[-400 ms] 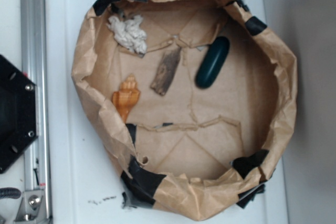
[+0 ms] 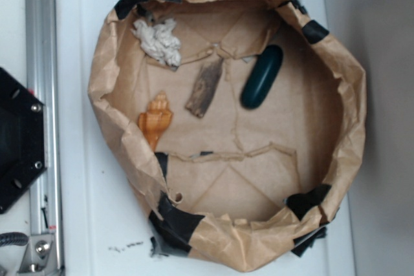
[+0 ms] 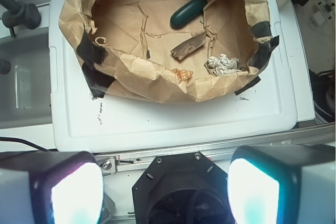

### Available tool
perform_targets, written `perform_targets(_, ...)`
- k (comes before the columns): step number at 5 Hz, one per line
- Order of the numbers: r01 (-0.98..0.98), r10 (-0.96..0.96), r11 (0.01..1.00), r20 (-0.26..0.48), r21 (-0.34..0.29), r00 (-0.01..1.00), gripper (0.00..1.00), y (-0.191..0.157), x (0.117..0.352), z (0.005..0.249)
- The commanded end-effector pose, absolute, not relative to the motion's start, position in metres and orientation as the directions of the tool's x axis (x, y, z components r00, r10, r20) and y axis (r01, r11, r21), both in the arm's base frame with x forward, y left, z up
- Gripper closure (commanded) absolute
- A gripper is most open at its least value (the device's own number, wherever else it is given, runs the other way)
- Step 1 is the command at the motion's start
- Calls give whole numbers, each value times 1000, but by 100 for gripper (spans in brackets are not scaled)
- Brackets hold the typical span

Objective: Grab the wood chip.

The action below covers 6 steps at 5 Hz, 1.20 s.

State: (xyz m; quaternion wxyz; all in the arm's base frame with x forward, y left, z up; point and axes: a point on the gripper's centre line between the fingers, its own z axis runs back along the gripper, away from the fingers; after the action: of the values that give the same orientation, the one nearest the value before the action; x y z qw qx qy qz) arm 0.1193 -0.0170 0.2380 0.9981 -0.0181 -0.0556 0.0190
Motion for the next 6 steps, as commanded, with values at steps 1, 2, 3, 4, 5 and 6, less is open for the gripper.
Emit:
perform_targets(1,-380,434,884,174,-273,884,0,13,198,182)
perform_targets(2,-477,536,834,198,-276,821,0,23,232,174)
perform_targets(3,-556,600,794,169,-246,782,0,21,254,153)
perform_targets(4,-643,659,751,111,-150,744,0,27,264,105)
perform_targets(5,-659,661,750,78,-58,746,0,44,254,63)
perform_targets(6,-670,672,740,62,-56,738,0,55,240,45)
